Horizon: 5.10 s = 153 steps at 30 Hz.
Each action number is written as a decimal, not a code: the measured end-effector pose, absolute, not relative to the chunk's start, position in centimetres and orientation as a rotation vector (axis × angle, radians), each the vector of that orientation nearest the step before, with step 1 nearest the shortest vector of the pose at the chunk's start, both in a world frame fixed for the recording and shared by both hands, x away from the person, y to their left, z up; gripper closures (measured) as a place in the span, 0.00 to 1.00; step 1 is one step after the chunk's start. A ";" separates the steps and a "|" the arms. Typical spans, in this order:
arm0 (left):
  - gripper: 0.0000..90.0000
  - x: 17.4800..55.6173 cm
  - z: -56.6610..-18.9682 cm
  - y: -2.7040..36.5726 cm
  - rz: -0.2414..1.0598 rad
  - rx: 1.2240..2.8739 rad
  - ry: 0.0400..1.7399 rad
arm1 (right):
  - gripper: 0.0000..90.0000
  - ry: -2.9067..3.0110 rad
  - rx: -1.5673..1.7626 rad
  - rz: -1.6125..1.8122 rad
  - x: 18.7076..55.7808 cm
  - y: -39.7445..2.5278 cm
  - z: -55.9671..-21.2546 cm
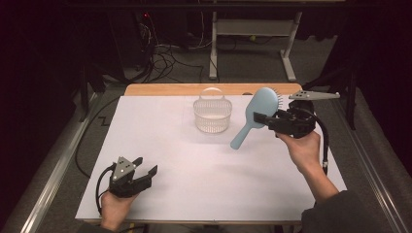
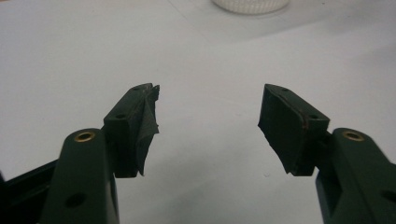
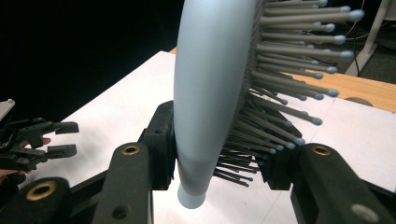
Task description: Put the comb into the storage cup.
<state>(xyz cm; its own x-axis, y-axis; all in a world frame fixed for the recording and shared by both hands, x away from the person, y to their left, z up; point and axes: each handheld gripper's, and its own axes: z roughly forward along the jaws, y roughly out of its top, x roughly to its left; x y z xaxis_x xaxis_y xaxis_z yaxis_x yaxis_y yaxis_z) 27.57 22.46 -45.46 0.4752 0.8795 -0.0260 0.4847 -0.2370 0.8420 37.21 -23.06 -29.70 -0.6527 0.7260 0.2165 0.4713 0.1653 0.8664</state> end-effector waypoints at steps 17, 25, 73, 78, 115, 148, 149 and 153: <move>0.40 27.7 -45.6 23.7 0.612 1.844 1.171 | 0.62 2.186 1.164 1.471 38.9 -21.9 -28.7; 0.40 27.9 -45.6 24.2 0.602 1.836 1.183 | 0.62 2.179 1.167 1.471 39.8 -21.1 -28.1; 0.40 28.4 -45.9 24.4 0.579 1.822 1.180 | 0.62 2.083 1.253 1.434 46.5 -16.6 -27.8; 0.40 28.4 -45.9 24.4 0.579 1.819 1.179 | 0.62 2.076 1.263 1.419 46.8 -16.4 -27.9; 0.40 28.2 -45.8 24.4 0.583 1.818 1.172 | 0.61 2.127 1.288 1.313 48.9 -13.3 -32.4; 0.39 28.0 -45.7 24.3 0.587 1.809 1.161 | 0.58 2.193 1.314 1.280 49.8 -11.3 -35.4; 0.39 28.0 -45.7 24.3 0.587 1.809 1.161 | 0.58 2.194 1.319 1.279 49.8 -11.4 -35.4; 0.39 28.0 -45.8 24.3 0.585 1.809 1.161 | 0.56 2.198 1.332 1.273 49.8 -11.8 -35.4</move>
